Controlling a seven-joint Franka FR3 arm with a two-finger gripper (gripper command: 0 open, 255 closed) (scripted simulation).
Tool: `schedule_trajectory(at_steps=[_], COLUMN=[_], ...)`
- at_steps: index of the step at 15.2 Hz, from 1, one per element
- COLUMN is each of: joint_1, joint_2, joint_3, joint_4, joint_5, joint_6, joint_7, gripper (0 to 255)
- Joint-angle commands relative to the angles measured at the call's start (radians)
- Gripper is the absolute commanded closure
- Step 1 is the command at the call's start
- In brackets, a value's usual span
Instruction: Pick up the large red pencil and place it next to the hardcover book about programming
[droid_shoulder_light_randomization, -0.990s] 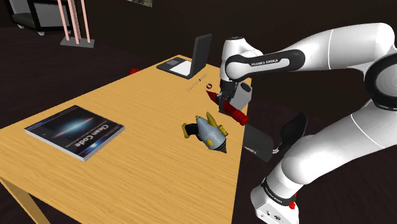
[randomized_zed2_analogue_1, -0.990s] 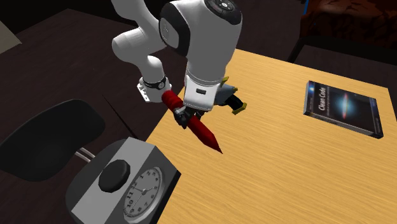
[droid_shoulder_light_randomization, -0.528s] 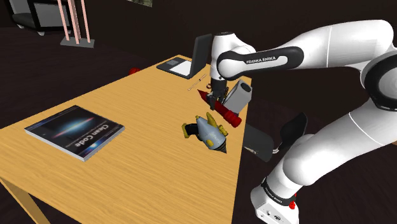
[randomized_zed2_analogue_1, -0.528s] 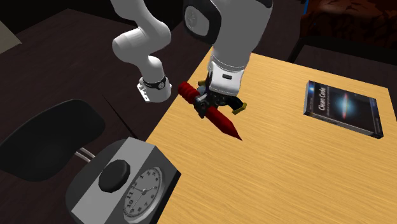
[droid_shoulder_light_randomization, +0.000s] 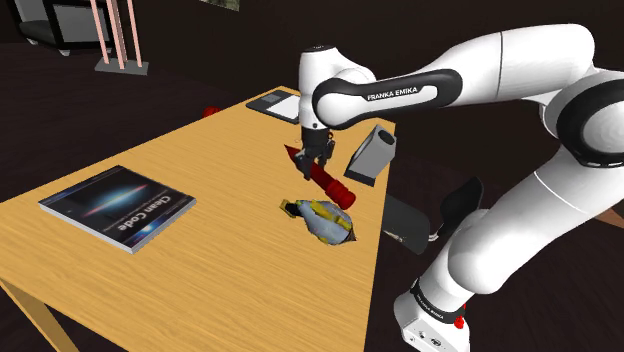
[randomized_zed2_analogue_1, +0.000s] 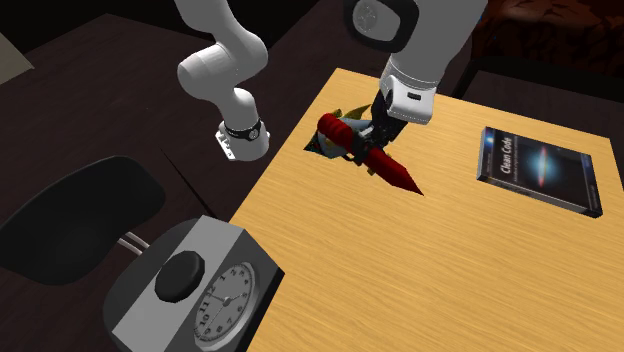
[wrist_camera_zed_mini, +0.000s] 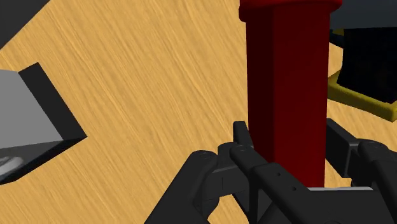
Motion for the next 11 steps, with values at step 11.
schedule_trajectory(at_steps=[11], joint_1=[0.124], joint_2=[0.269], joint_3=[0.152], joint_4=[0.32], joint_5=[-0.022], joint_6=[-0.099], joint_7=[0.282], gripper=[255])
